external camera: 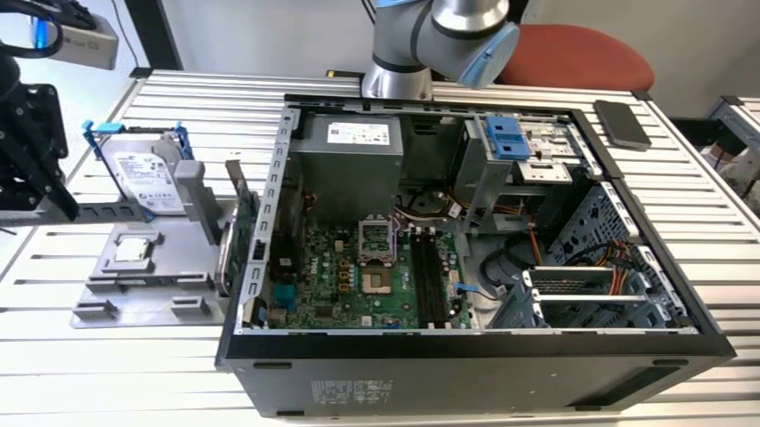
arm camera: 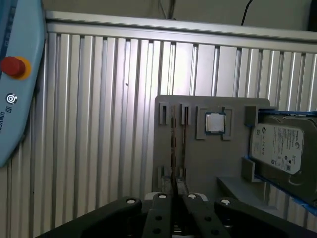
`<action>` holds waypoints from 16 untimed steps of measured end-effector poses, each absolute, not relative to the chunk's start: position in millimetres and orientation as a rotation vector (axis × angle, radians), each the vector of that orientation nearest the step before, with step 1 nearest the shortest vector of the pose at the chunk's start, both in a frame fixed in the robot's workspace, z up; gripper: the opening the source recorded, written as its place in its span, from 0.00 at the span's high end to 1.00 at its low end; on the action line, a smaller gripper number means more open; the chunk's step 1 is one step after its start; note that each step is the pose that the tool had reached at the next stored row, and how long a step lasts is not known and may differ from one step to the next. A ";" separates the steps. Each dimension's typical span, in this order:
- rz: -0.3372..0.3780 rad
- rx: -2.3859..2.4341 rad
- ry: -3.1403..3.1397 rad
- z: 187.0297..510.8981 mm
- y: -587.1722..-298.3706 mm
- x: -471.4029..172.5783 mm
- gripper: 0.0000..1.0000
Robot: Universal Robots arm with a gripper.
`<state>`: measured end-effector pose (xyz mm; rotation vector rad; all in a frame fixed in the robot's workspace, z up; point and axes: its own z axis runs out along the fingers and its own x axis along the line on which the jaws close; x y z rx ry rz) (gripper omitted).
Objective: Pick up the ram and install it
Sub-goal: 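Pick up the ram and move it above insertion slot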
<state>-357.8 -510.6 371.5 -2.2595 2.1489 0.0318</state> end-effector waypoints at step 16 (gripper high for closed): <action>0.032 -2.259 2.149 382.0 -510.6 -352.5 1.00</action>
